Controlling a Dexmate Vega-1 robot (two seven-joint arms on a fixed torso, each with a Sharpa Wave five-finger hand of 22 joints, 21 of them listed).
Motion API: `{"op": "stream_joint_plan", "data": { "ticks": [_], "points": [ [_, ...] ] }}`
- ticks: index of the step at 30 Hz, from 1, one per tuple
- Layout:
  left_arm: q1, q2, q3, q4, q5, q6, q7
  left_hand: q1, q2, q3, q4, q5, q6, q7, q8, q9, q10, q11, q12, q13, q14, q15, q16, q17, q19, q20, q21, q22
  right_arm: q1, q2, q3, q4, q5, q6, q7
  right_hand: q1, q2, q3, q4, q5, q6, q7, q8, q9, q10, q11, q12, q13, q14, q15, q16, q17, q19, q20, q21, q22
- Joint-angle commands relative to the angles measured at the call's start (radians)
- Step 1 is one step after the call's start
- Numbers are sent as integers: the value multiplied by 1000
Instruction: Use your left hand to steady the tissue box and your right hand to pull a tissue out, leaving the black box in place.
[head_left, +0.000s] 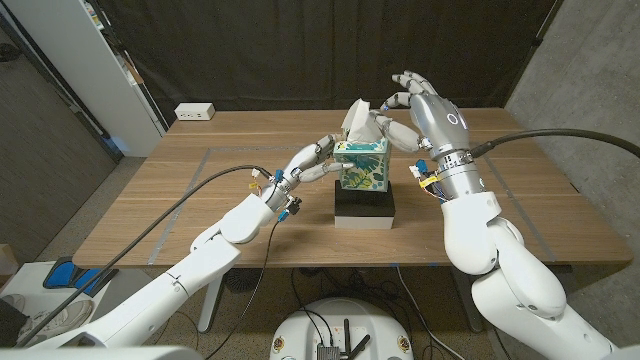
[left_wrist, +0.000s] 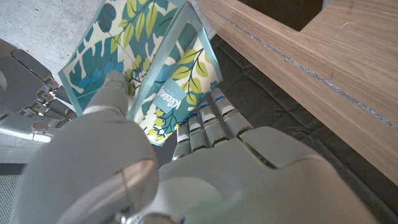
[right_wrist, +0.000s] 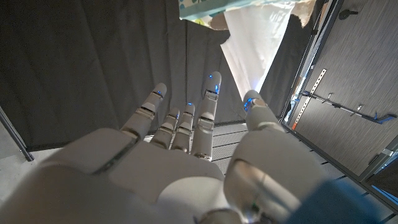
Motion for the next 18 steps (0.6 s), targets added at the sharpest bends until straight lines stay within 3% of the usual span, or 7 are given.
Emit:
{"op": "stream_joint_plan", "data": {
  "ticks": [1,4,6,8,10,12,18],
  "points": [
    [0,1,0,-1,-2,4,-3,-7,0,7,1,8,2,-5,6,3,0,-1,-2,5,-3,-40,2,1,1,-3,1,4,-4,4,-4,13,-14,32,-33,68,-4,18,4,-6,53,-15,49,28,35,-10,4,5,23,-21,6,2,29,-15,7,4],
    [-1,0,0,2,-2,1,-2,-7,1,8,1,8,0,-4,6,3,-1,2,-3,5,-3,-39,2,1,0,-3,1,4,0,4,-1,14,6,44,-23,99,-6,20,6,-9,74,-25,74,43,46,-20,3,6,30,-28,9,4,38,-22,8,4],
    [-3,0,0,4,-1,0,-3,-7,1,8,1,8,-1,-4,5,3,-1,2,-3,5,-3,-40,2,1,-1,-3,0,4,2,4,4,14,26,53,-15,86,-9,7,23,-15,85,-17,88,52,50,-20,2,7,33,-30,11,7,44,-25,8,4],
    [-4,-1,0,7,0,-2,-3,-7,2,8,1,8,-2,-3,5,3,-2,1,-3,5,-4,-41,1,1,-1,-3,0,4,3,5,13,13,53,65,-12,-15,-10,-57,79,-26,33,18,72,55,54,-11,-4,12,28,-22,14,17,43,-16,4,6],
    [-6,-2,0,10,-3,-3,-5,-5,2,9,0,8,-3,-4,5,3,-3,0,-3,5,-4,-40,1,1,-1,-3,0,4,5,12,19,19,77,80,-27,-50,-17,-80,92,-25,23,28,65,51,45,3,-9,12,26,-18,14,19,40,-7,1,6],
    [-5,-2,-1,10,0,-4,-1,-4,2,9,-1,8,-3,-4,5,3,-3,1,-3,5,-5,-41,1,1,-1,-3,0,4,7,12,21,18,87,79,-20,-126,-36,-126,121,-19,17,34,54,40,46,5,-9,13,26,-14,14,23,39,2,-1,7],
    [-3,-3,-2,12,2,-8,2,0,4,11,-3,9,-5,-3,4,3,-4,1,-4,6,-7,-42,1,1,-1,-2,0,4,24,21,-4,17,65,49,4,-213,-49,-173,154,-9,-27,45,18,20,24,13,-16,14,9,7,8,26,28,18,-7,7]
  ]
}}
